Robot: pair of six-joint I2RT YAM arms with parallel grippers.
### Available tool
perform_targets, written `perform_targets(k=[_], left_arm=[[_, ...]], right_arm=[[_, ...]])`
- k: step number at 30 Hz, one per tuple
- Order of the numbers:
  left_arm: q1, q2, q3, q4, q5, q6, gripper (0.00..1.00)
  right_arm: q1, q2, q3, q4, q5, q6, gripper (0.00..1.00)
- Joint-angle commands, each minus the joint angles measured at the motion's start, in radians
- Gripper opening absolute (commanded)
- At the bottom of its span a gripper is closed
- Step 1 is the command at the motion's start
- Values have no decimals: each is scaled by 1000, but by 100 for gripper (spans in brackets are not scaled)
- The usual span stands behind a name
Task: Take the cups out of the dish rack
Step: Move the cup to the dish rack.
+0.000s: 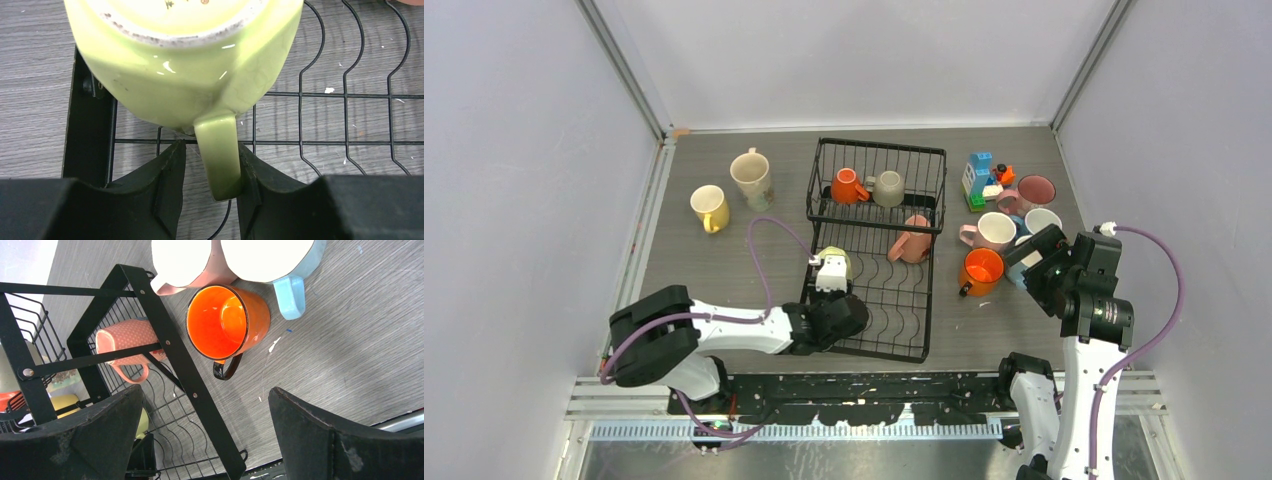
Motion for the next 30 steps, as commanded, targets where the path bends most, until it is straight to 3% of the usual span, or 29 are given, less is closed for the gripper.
perform_targets(k=[1, 8, 16, 30], left_arm=[[14, 17, 33, 43, -13, 8, 40], [24, 27, 35, 52, -8, 16, 33], [25, -3, 40, 41, -2, 47, 1], [13, -167, 11, 3, 78, 101, 0]], right_arm=[[5, 6, 17, 33, -11, -11, 100], [5, 4, 12, 33, -10, -13, 100], [4, -1, 17, 27, -14, -17, 100], [4, -38, 37, -17, -150, -43, 100]])
